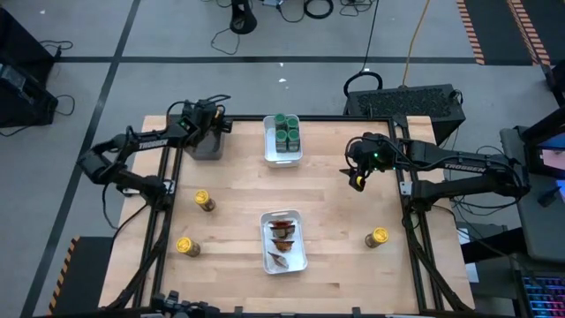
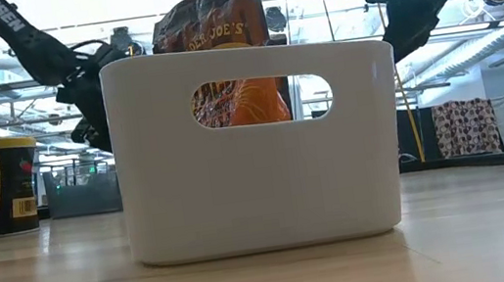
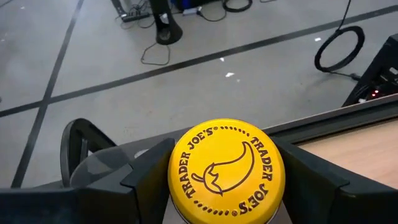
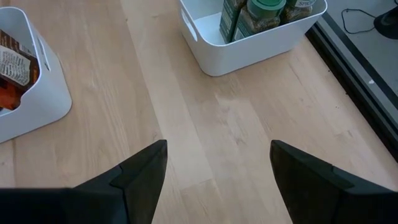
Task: Sort spices by type
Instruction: Put the top right yellow spice bottle into the transparent black bin, then put the top left yellow spice bottle into the transparent black bin
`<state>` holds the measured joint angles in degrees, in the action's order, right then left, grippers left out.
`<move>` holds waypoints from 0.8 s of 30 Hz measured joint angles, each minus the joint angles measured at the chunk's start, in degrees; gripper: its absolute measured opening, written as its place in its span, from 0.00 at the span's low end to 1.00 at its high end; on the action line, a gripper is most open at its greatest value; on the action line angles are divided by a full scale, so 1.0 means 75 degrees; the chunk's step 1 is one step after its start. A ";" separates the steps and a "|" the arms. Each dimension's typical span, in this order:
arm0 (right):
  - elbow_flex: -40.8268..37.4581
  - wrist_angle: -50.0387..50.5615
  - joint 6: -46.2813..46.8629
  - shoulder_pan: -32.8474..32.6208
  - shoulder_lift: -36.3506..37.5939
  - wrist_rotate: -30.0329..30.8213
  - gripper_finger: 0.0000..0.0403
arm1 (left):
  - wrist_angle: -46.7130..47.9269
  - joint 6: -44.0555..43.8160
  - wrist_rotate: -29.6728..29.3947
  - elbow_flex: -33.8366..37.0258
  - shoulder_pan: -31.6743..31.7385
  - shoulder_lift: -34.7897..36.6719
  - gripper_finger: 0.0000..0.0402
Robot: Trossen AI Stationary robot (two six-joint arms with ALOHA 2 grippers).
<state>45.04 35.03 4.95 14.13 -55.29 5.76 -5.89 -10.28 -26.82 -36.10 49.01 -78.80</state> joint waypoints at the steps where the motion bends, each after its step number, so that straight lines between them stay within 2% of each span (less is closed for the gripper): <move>1: 0.0000 0.0000 0.0000 0.0000 0.0000 0.0000 0.66 | -0.0006 0.0000 0.0002 0.0000 0.0006 -0.0035 0.63; 14: 0.0000 -0.0009 0.0023 0.0000 0.0000 0.0000 0.66 | 0.0039 -0.0133 0.0055 -0.0006 0.0007 -0.0129 0.64; 24: 0.0000 -0.0009 0.0032 0.0000 0.0000 0.0000 0.66 | 0.0289 0.0095 0.0072 -0.0030 0.0007 -0.0126 0.82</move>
<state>45.04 34.96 5.19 14.13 -55.29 5.76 -3.72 -9.57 -26.28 -36.32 49.06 -79.75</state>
